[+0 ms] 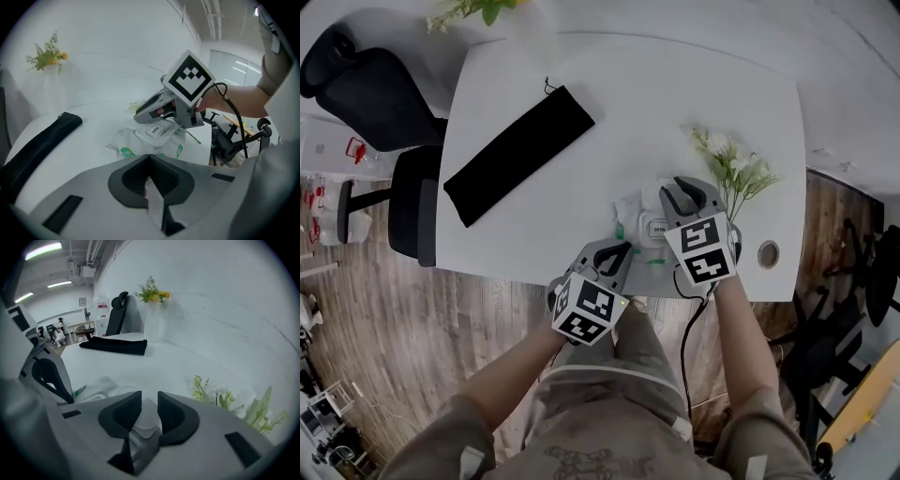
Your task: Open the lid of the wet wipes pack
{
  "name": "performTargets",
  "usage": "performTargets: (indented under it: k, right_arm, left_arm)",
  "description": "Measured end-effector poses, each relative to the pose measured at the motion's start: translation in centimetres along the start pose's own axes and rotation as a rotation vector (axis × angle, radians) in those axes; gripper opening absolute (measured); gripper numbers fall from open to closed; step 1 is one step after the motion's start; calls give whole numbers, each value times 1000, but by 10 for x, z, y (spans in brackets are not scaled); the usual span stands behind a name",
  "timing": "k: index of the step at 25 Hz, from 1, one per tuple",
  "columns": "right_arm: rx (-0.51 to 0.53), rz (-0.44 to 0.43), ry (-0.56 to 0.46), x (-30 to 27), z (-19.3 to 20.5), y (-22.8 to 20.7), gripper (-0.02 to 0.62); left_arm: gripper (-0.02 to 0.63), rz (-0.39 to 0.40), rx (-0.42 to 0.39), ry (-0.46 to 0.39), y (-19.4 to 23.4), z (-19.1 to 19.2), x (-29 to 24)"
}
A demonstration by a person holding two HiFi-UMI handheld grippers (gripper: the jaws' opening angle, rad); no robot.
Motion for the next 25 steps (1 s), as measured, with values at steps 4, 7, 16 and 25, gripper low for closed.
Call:
performTargets:
  k: [4, 7, 16, 25]
  right_arm:
    - [-40, -20, -11, 2, -1, -3, 114]
    - [-75, -8, -59, 15, -3, -5, 107]
    - [-161, 26, -237, 114, -44, 17, 60]
    - [-103, 57, -385, 227, -93, 50, 52]
  left_arm:
    - [17, 20, 10, -4, 2, 0, 0]
    - [17, 29, 54, 6, 6, 1, 3]
    - [17, -6, 34, -97, 22, -48, 47]
    - [17, -34, 33, -237, 27, -119, 118]
Point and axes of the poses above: the fingertips, and each gripper's own axes: x backward along the fingers, y to its left, z out of its underside, the point moved 3 cm from there along x, backward along the fingers, and after that the axes turned 10 degrees about -z, right-handed, at the moved point
